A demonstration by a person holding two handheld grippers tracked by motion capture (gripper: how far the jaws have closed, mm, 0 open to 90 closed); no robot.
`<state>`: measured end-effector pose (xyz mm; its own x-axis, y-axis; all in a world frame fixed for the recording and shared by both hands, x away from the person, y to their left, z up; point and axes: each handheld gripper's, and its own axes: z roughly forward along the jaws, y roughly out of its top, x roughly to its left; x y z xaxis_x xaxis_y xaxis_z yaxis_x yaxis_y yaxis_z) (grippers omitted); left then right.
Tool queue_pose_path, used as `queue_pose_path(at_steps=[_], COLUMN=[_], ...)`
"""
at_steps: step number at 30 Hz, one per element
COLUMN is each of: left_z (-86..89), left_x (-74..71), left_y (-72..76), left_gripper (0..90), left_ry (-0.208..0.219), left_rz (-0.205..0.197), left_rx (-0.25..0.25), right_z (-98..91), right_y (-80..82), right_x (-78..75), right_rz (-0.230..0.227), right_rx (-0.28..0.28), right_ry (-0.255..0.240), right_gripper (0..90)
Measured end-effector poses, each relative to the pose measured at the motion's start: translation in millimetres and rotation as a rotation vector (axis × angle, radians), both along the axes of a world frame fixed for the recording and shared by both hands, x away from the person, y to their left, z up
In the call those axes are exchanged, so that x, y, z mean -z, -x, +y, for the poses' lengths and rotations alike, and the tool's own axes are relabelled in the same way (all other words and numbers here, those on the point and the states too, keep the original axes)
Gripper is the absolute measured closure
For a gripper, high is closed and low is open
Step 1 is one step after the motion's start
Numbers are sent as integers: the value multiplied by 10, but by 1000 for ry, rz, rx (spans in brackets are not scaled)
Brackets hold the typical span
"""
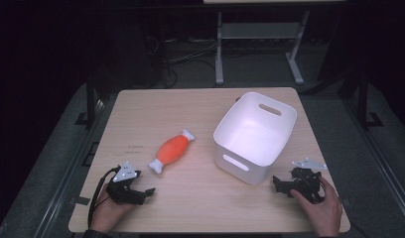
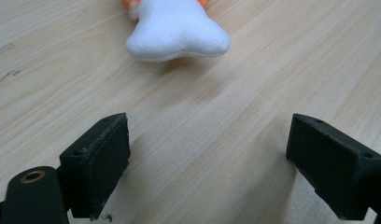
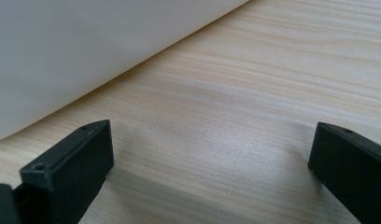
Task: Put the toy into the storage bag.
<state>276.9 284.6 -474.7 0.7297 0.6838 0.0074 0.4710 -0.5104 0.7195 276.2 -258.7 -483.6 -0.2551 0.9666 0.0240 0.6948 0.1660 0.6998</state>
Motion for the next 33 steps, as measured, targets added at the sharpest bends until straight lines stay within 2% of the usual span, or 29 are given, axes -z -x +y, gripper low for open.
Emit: queue_pose_path(at_steps=[15, 22, 27, 29, 33], left_z=[4, 17, 80, 107, 137], left_x=[-3, -56, -142, -177, -224], left_y=[6, 23, 40, 30, 16], left_gripper=[138, 138, 138, 137, 134], left_ry=[8, -33, -14, 0, 2], left_rz=[3, 3, -2, 10, 32], left_rx=[-8, -16, -40, -54, -58], right_z=[-4, -5, -4, -4, -4], right_y=[4, 3, 4, 4, 4], right_x=[-1, 0, -1, 0, -1], right_rz=[0, 0, 1, 1, 1], right_rx=[-3, -4, -3, -3, -3], right_ry=[1, 1, 1, 1, 1], right_gripper=[0, 0, 0, 0, 0])
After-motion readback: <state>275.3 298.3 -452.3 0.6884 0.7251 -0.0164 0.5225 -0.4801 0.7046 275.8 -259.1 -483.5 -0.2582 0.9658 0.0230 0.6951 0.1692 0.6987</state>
